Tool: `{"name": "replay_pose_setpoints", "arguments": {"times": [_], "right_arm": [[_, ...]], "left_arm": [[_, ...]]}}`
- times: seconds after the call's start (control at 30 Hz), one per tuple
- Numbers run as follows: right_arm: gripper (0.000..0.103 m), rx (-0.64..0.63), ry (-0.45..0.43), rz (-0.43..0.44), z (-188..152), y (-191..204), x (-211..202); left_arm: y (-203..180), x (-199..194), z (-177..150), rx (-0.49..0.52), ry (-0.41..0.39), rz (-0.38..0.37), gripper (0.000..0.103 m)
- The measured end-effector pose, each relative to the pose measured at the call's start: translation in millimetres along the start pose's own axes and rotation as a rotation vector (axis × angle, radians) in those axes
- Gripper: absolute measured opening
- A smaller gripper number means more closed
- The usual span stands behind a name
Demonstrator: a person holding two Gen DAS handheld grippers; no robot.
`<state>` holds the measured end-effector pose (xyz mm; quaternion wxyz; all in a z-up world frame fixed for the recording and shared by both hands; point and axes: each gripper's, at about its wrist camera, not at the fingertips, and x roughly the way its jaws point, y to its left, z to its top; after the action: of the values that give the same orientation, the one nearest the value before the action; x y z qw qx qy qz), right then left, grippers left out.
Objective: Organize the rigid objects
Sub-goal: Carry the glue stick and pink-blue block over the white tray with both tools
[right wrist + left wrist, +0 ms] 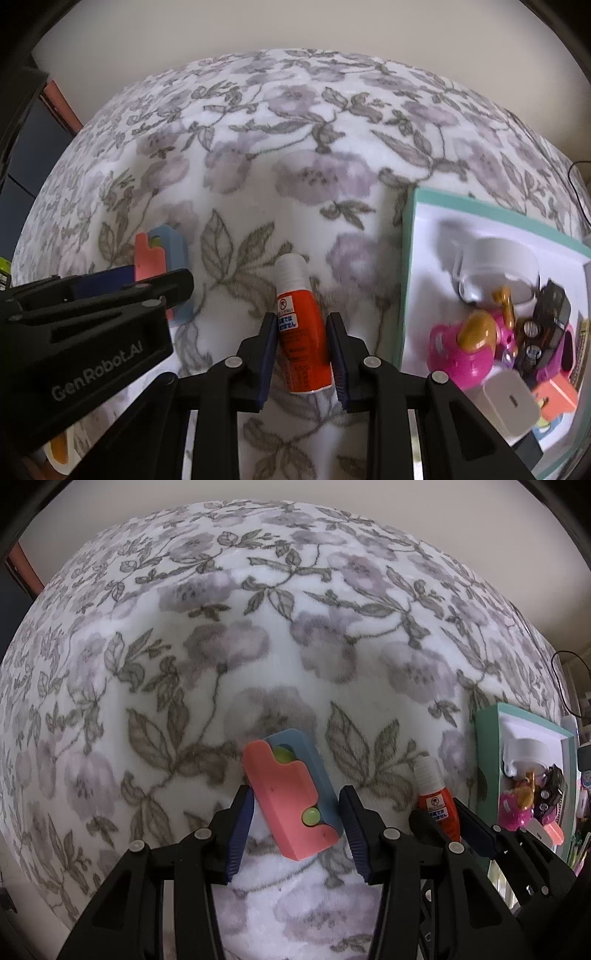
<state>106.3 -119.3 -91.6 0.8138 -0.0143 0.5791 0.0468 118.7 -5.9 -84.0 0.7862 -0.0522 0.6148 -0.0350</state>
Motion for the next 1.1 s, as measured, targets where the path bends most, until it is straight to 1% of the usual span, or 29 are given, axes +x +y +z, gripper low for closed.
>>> {"name": "replay_pose_setpoints", "arguments": {"times": [0.23, 0.33, 0.4, 0.63, 0.73, 0.8, 0.97, 1.1], "right_arm": [[0.029, 0.025, 0.008, 0.015, -10, -6, -4], [0.029, 0.018, 0.009, 0.019, -10, -7, -5], [0.029, 0.017, 0.007, 0.017, -12, -8, -6], [0.029, 0.024, 0.005, 0.021, -11, -8, -6], [0.027, 0.028, 0.005, 0.022, -10, -8, -7], [0.027, 0.034, 0.004, 0.028, -9, -9, -8], [0.027, 0.039, -0.015, 0.045, -7, -10, -18], [0.027, 0.044, -0.036, 0.05, -6, -11, -30]], "left_arm": [[-7, 4, -11, -0.004, -0.006, -0.002, 0.05], [-9, 14, -11, 0.001, 0.01, -0.005, 0.049], [-14, 15, -8, 0.03, 0.004, 0.026, 0.049], [-15, 14, -10, 0.017, 0.0, 0.017, 0.048], [-8, 13, -5, 0.007, 0.003, -0.003, 0.046], [-3, 9, -1, 0.0, -0.001, -0.024, 0.04], [3, -7, 8, 0.003, -0.036, -0.04, 0.039], [5, -26, 12, -0.01, -0.077, -0.074, 0.039]]}}
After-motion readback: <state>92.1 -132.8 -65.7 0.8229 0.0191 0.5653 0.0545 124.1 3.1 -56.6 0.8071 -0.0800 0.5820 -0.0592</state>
